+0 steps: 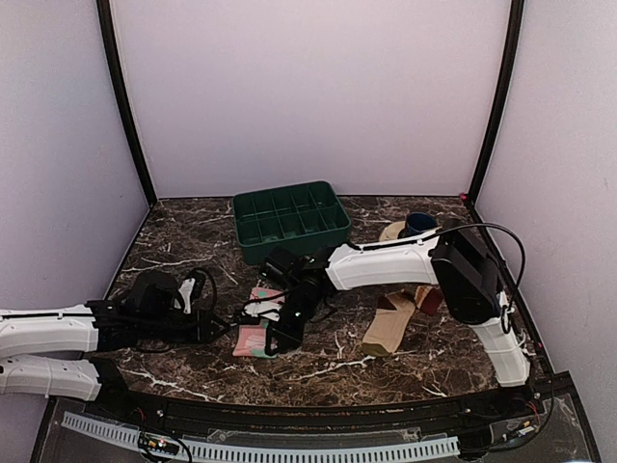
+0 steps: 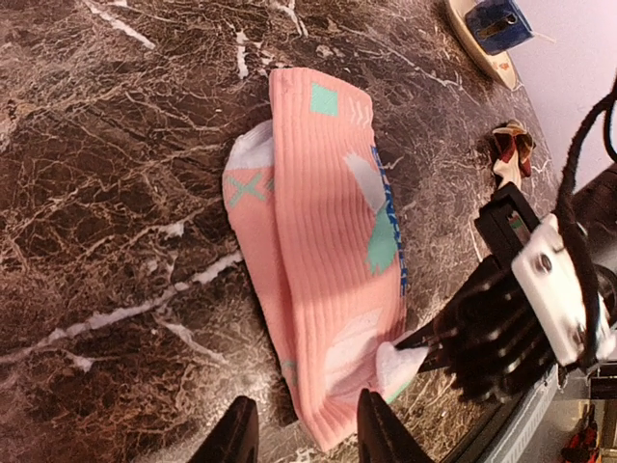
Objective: Roll the socks
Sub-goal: Roll the sock at the center of the board.
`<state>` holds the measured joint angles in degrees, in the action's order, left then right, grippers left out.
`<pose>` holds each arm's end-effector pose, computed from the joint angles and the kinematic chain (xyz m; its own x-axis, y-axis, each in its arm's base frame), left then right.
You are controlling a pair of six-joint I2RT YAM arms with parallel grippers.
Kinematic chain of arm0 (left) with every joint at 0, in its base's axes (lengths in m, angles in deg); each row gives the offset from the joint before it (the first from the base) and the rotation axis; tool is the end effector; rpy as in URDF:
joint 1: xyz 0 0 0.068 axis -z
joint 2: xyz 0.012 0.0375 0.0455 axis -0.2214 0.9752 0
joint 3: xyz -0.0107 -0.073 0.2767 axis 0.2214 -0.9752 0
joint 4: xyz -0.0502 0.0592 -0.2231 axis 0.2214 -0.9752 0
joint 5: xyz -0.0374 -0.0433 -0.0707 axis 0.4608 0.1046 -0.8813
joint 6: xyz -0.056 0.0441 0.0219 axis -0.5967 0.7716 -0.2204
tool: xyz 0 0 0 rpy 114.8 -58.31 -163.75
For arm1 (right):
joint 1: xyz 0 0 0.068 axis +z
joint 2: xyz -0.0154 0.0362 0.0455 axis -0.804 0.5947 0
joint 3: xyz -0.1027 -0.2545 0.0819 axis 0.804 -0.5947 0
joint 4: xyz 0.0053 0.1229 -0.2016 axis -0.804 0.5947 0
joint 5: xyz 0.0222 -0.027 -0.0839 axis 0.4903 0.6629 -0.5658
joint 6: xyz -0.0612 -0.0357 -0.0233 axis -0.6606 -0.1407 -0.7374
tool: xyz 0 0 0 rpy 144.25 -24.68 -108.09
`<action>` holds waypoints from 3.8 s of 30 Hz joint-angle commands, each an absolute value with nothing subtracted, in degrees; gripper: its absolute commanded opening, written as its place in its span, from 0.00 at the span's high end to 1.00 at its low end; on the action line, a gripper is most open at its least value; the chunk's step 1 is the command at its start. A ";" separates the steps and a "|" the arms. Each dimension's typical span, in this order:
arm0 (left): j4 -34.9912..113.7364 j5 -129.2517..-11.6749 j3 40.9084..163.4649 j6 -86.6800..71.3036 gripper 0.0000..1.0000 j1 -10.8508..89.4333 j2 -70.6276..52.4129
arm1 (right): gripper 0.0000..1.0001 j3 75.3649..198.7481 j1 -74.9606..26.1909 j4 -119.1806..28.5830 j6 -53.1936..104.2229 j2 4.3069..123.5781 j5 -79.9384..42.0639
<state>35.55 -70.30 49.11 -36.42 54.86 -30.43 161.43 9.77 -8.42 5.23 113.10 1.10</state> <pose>0.1269 -0.1264 0.1816 -0.8218 -0.1211 -0.5567 0.2826 0.7618 -0.5828 0.1840 0.4302 0.1481 -0.2018 -0.8598 -0.4691 -0.9432 0.0416 0.3295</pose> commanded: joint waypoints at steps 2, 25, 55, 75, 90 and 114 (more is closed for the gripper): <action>39.20 -70.73 46.47 -36.49 0.63 55.20 -34.14 | 1.00 163.31 7.14 -4.71 10.71 116.59 10.26; 42.48 -70.64 54.72 -19.99 0.66 67.68 -21.18 | 1.00 156.71 2.57 -13.93 27.71 116.61 25.26; 36.63 -53.97 61.19 -8.11 0.71 79.49 -14.07 | 1.00 157.57 1.35 -10.47 25.54 117.41 30.78; 35.01 -44.62 65.45 -1.36 0.64 86.00 -3.75 | 1.00 149.59 -0.98 -10.40 24.69 114.08 33.11; 34.97 -44.10 66.52 3.93 0.61 86.11 -0.89 | 1.00 148.10 -1.57 -8.62 22.78 113.64 34.51; 34.57 -45.59 71.99 10.80 0.67 86.12 8.99 | 1.00 144.85 -2.91 -6.89 20.24 112.16 35.35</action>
<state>36.56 -44.99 70.53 9.91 86.00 6.97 145.98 -2.44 -9.34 21.09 113.56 36.62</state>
